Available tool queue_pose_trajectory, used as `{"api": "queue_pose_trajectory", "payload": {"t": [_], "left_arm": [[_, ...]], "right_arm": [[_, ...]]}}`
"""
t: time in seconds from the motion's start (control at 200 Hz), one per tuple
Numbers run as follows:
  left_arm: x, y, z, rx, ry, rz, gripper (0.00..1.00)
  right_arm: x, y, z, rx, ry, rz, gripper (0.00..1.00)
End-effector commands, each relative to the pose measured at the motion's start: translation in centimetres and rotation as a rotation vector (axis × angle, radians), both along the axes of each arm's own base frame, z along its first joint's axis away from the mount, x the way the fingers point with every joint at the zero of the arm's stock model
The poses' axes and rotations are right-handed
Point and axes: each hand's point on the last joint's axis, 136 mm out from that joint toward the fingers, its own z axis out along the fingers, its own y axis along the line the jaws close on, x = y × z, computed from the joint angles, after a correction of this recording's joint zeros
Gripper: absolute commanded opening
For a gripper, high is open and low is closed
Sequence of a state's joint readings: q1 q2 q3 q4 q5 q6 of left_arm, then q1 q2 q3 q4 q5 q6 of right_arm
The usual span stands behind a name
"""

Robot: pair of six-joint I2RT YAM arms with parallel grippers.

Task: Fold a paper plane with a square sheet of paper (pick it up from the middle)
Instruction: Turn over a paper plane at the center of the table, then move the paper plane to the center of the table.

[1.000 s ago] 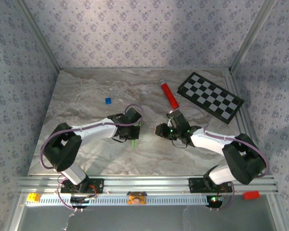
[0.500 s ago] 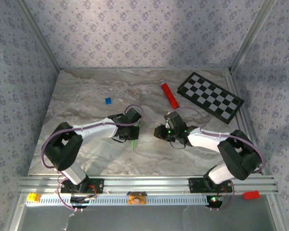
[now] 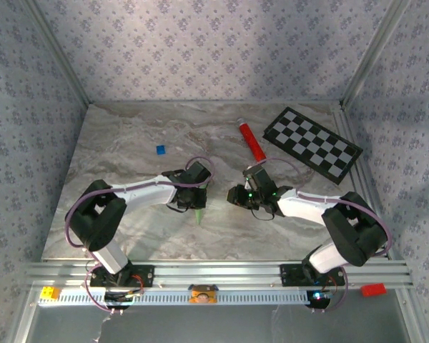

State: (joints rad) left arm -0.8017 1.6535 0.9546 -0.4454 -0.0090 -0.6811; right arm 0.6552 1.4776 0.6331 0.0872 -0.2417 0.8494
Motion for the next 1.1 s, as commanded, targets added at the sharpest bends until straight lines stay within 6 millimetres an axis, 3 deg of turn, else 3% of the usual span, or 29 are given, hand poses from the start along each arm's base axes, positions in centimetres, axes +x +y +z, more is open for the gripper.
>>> {"api": "queue_pose_trajectory", "payload": {"t": [0.0,0.21,0.43,0.745,1.094], "left_arm": [[0.0,-0.8,0.4,-0.013,0.005,-0.018,0.12],[0.0,-1.2,0.5,-0.029,0.006,-0.030,0.14],[0.0,-1.7,0.7,-0.046,0.006,-0.045,0.05],[0.6,1.4,1.4,0.106,-0.055,0.059,0.04],[0.5,1.0,1.0,0.154,-0.047,0.038,0.09]], "right_arm": [[0.6,0.3,0.5,0.000,-0.015,-0.007,0.31],[0.6,0.3,0.4,-0.006,-0.014,-0.007,0.31],[0.5,0.2,0.0,-0.015,-0.008,-0.008,0.31],[0.6,0.3,0.0,-0.013,-0.005,-0.006,0.31],[0.5,0.3,-0.1,-0.015,-0.005,-0.006,0.32]]}}
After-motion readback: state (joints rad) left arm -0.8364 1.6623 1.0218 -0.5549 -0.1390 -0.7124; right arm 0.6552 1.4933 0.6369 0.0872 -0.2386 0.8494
